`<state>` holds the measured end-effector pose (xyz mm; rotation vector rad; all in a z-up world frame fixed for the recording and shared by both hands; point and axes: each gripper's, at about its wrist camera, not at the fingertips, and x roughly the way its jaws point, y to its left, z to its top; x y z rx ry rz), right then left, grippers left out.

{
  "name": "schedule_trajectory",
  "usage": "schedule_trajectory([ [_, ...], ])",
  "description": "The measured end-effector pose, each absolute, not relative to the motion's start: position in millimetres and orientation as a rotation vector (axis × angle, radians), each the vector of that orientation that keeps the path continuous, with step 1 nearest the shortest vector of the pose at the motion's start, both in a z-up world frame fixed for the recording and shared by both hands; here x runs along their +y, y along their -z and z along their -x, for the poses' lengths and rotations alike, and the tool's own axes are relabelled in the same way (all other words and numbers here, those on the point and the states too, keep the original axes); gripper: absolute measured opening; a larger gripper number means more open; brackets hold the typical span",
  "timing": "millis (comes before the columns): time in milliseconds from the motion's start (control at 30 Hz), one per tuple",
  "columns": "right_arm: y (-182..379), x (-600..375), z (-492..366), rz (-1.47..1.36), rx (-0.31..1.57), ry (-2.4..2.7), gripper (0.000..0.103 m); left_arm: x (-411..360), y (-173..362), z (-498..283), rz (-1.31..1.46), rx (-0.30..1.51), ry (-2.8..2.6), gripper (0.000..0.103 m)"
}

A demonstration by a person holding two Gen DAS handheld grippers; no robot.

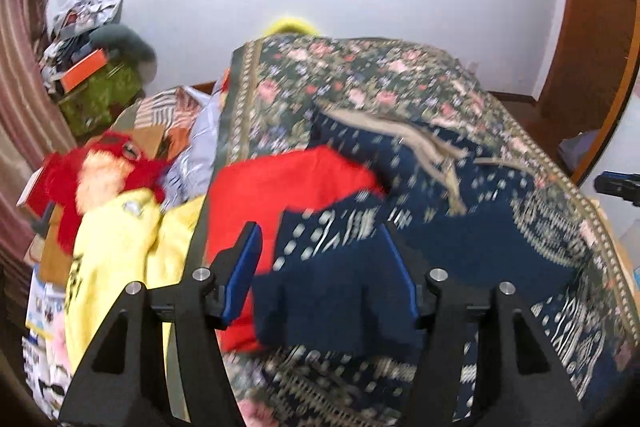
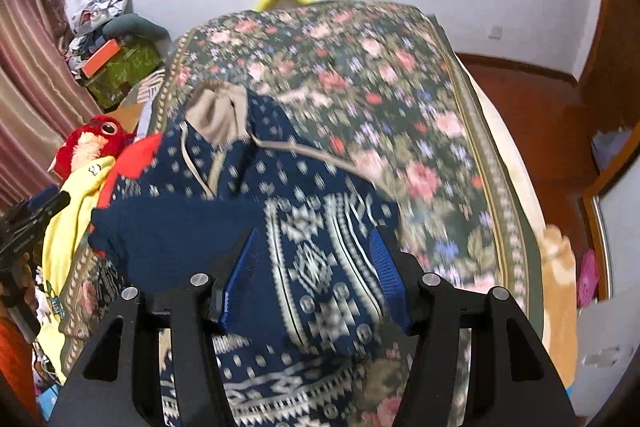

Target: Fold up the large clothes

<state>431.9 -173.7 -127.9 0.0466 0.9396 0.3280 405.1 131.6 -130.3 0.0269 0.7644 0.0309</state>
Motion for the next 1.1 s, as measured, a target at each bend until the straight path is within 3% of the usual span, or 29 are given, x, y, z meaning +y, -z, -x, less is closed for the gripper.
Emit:
schedule_trajectory([
  [367, 136.2, -116.2, -510.6, -0.035, 0.983, -0.410, 0.053, 123.4, 140.8, -502.0, 0.081, 0.842, 0.041, 0.060],
  [867, 212.2, -48.0, -617.0, 0.045, 1.173, -0.394, 0.053, 133.5, 201.9, -615.0, 0.292, 0.979, 0.046, 0.060],
  [1100, 222.9, -38.7, -624.5, 0.143, 1.087, -0.350, 0.054, 140.0, 234.4, -638.6, 0.363, 1.014, 0.008, 0.057],
])
